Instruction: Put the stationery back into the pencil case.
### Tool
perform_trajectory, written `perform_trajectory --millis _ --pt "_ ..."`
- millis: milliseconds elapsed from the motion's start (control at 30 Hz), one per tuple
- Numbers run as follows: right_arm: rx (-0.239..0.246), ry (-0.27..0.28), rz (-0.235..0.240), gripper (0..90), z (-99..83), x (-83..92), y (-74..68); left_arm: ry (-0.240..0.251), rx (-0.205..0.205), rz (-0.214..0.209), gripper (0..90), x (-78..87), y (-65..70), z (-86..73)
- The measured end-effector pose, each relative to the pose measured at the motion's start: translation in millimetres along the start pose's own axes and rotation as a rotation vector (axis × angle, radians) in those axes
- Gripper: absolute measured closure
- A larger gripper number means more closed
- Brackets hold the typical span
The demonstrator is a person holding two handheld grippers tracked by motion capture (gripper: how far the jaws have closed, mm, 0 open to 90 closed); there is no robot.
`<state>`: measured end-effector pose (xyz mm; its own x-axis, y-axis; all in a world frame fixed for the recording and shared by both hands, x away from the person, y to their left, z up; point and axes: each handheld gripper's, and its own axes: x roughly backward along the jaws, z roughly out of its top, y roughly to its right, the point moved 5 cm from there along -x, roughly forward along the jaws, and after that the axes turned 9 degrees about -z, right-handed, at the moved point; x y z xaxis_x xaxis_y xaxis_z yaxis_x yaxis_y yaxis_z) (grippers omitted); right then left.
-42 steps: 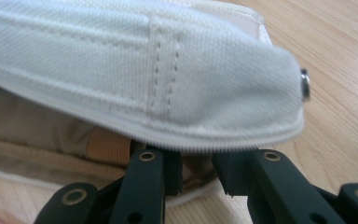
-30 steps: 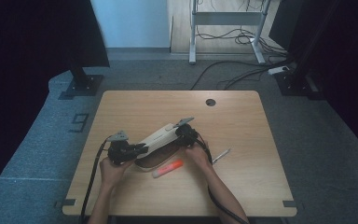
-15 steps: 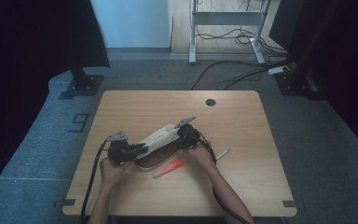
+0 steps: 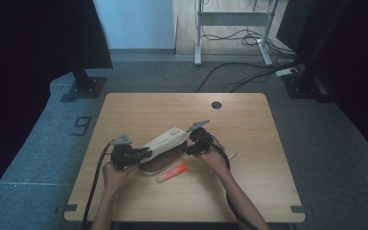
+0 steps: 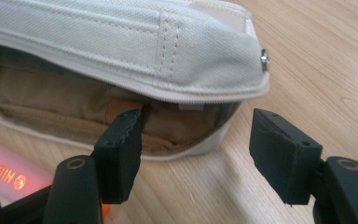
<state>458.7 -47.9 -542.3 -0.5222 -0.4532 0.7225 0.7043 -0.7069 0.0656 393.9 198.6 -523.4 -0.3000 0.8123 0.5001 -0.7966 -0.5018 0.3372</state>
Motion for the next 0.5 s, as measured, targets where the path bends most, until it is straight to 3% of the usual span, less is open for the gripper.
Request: perform_trajectory --millis 500 --pt "-0.020 0.017 -0.027 29.0 -18.9 33.4 18.4 -0.004 -0.001 -0.001 74.3 -0.3 -0.3 -0.4"
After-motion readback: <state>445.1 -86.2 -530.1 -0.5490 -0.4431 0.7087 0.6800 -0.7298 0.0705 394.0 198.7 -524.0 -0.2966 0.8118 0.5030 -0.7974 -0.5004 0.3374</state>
